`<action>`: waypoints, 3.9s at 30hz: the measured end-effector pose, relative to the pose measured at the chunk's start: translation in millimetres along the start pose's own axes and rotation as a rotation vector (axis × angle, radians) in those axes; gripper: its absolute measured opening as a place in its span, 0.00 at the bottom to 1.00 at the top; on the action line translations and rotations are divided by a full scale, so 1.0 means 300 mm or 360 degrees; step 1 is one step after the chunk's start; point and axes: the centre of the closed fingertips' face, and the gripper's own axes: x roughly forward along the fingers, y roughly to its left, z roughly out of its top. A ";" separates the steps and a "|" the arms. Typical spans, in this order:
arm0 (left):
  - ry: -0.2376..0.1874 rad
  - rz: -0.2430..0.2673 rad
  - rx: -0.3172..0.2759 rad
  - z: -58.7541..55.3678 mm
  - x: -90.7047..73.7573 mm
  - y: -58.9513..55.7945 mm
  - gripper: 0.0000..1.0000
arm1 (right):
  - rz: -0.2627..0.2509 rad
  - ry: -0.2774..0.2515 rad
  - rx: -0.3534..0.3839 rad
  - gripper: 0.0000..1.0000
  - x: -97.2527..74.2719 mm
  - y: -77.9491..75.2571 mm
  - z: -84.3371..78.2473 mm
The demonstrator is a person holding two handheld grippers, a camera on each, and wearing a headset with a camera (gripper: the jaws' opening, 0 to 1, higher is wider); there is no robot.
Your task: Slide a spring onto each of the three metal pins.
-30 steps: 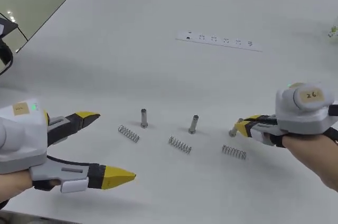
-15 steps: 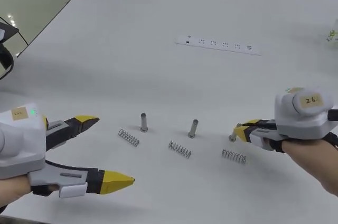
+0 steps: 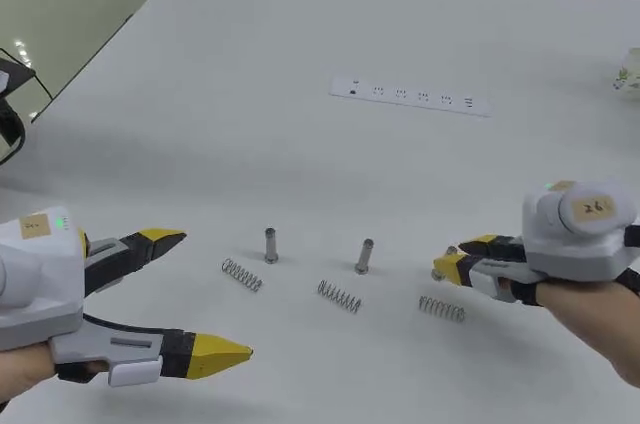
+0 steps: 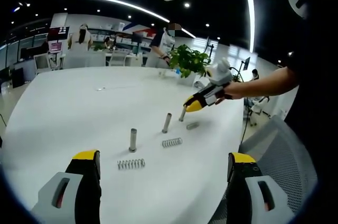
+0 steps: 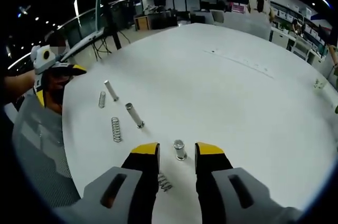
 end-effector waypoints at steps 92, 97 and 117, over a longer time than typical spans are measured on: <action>-0.0013 0.0011 0.0035 -0.005 -0.030 0.015 0.98 | 0.0438 0.0620 -0.0820 0.09 0.014 0.108 -0.232; -0.0005 0.0002 0.0045 -0.003 -0.025 0.010 0.98 | 0.0442 0.0624 -0.0840 0.09 -0.004 0.114 -0.234; 0.0033 -0.0304 0.0008 0.003 0.023 -0.138 0.88 | 0.0587 0.0522 -0.0963 0.08 -0.109 0.269 -0.156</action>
